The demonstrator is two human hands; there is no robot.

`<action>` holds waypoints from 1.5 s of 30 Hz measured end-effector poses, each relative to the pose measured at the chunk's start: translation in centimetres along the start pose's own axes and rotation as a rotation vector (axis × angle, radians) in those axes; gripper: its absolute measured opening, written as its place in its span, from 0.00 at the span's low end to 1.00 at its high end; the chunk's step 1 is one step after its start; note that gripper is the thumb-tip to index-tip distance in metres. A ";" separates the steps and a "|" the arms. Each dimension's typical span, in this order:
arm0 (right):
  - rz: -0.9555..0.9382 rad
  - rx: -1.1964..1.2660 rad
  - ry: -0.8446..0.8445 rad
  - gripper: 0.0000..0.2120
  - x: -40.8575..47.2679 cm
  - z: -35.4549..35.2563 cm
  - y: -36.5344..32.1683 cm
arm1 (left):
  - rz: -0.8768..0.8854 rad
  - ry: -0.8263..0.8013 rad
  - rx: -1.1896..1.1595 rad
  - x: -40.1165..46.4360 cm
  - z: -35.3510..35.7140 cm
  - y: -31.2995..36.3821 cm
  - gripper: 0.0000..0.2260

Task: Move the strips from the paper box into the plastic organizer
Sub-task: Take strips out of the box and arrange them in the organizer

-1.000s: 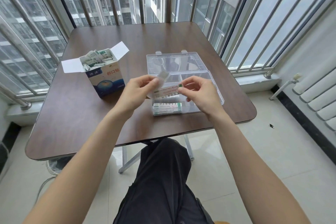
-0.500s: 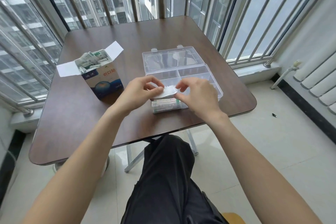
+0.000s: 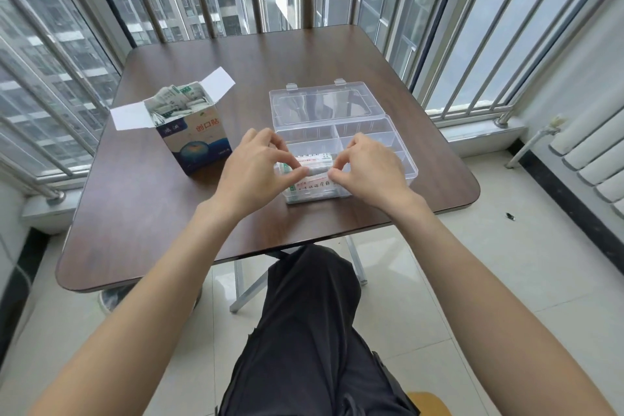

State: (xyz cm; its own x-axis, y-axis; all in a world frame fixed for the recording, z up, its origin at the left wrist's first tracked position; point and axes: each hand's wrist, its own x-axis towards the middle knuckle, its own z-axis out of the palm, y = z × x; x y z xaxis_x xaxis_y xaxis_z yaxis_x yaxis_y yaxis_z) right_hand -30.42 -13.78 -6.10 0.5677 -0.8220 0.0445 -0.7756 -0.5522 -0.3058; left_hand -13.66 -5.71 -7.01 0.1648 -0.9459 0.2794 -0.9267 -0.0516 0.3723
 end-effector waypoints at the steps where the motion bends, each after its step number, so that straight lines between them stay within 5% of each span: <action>1: 0.002 -0.020 0.008 0.09 0.0 0.0 -0.3 | 0.028 -0.003 0.044 -0.1 0.0 0.0 0.11; 9: 0.004 -0.117 -0.036 0.07 0.6 -0.5 -0.3 | 0.073 -0.059 0.273 0.5 0.0 0.8 0.09; 17: -0.064 -0.052 -0.099 0.05 1.0 -0.7 0.1 | 0.165 -0.166 0.273 1.1 -0.2 0.9 0.11; 23: -0.077 -0.093 -0.009 0.13 0.6 -1.2 0.3 | 0.194 -0.217 0.251 1.4 -0.2 0.5 0.12; 28: -0.115 -0.245 0.060 0.21 0.1 0.0 -0.4 | 0.212 -0.178 0.258 1.2 -0.1 0.2 0.15; 35: -0.078 -0.144 0.074 0.22 -0.5 0.2 0.0 | 0.215 -0.126 0.207 0.9 0.2 -0.2 0.14; 41: -0.063 0.049 0.236 0.13 0.8 -1.6 0.3 | 0.199 0.087 0.047 1.0 -0.6 -0.7 0.10; 45: -0.053 -0.102 0.139 0.11 3.1 -1.2 0.2 | 0.149 0.152 0.156 2.2 -0.4 -1.2 0.08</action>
State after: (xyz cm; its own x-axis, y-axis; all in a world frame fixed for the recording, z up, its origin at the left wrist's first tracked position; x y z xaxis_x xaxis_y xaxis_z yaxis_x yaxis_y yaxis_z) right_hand -29.17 -16.59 -4.89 0.5703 -0.7989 0.1912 -0.7738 -0.6006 -0.2014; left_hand -12.07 -7.60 -6.46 0.0608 -0.8882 0.4554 -0.9835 0.0246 0.1793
